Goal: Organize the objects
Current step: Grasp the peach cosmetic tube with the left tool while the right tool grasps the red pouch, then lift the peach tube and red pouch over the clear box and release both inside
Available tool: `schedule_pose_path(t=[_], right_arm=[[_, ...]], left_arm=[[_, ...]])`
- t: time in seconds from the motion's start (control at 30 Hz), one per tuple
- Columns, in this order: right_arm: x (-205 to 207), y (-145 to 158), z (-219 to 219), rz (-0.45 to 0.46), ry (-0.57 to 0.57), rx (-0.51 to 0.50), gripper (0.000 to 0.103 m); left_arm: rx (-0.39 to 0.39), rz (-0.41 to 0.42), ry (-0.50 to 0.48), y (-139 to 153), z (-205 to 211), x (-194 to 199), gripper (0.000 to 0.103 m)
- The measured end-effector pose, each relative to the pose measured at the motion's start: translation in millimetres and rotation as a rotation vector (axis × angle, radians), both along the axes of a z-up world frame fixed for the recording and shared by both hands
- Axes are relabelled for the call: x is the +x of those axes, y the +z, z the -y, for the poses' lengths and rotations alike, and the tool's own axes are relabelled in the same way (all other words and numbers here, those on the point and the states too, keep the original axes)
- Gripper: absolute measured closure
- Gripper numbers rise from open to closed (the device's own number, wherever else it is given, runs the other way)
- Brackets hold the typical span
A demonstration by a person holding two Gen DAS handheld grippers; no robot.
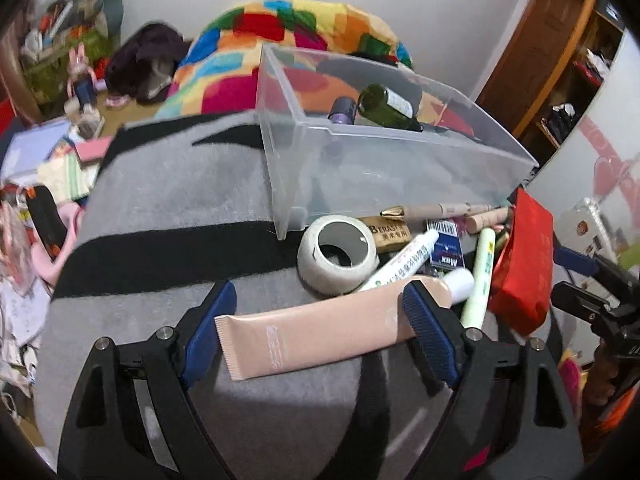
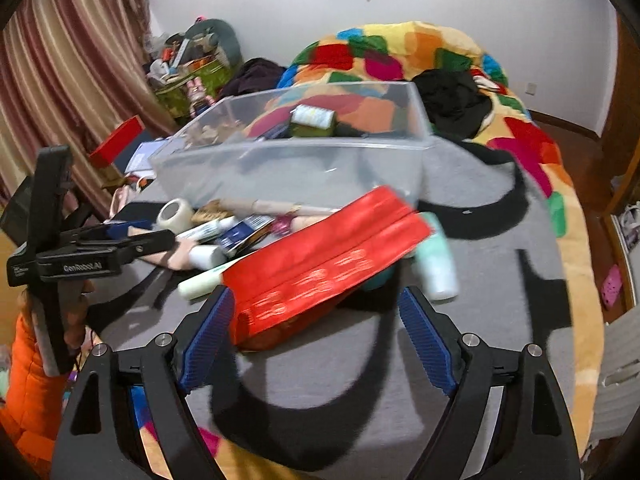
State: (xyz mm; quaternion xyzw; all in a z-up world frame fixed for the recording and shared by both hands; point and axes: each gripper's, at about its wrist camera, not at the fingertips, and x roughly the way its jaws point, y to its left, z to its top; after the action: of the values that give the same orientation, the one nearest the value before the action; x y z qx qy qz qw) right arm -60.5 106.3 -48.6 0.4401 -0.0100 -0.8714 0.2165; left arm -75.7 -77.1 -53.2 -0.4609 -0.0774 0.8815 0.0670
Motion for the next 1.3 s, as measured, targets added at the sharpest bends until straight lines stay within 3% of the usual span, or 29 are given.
schedule_pose_path(t=[0.33, 0.5, 0.6, 0.67, 0.77, 0.83, 0.9, 1.03, 1.3], right_arm=[[-0.5, -11.1, 16.0, 0.034, 0.003, -0.002, 0.019], [-5.1, -20.3, 16.7, 0.063, -0.019, -0.013, 0.019], [-6.5, -22.0, 13.9, 0.062, -0.035, -0.029, 0.021], [-4.6, -20.8, 13.8, 0.053, -0.031, -0.027, 0.030], [-2.4, -20.0, 12.7, 0.051, -0.002, -0.055, 0.047], [-0.7, -19.3, 13.3, 0.045, 0.005, -0.055, 0.052], [2.6, -17.5, 12.9, 0.028, 0.010, -0.047, 0.057], [9.2, -12.9, 10.2, 0.005, 0.028, -0.038, 0.076], [18.9, -9.7, 6.4, -0.058, 0.016, 0.034, 0.077]], left_arm=[[-0.027, -0.037, -0.088, 4.2, -28.9, 57.5, 0.019], [-0.062, -0.057, -0.093, 7.4, -39.8, 76.7, 0.037], [-0.063, -0.052, -0.102, 9.4, -42.1, 83.8, 0.055], [-0.074, -0.046, -0.110, 12.3, -41.2, 84.7, 0.070], [-0.081, -0.045, -0.116, 14.1, -41.0, 86.2, 0.077], [-0.080, -0.048, -0.111, 14.3, -40.7, 86.5, 0.082], [-0.071, -0.056, -0.111, 16.0, -41.4, 85.8, 0.083], [-0.054, -0.070, -0.118, 16.9, -47.9, 82.9, 0.083], [-0.088, -0.097, -0.134, 5.6, -67.4, 67.9, 0.083]])
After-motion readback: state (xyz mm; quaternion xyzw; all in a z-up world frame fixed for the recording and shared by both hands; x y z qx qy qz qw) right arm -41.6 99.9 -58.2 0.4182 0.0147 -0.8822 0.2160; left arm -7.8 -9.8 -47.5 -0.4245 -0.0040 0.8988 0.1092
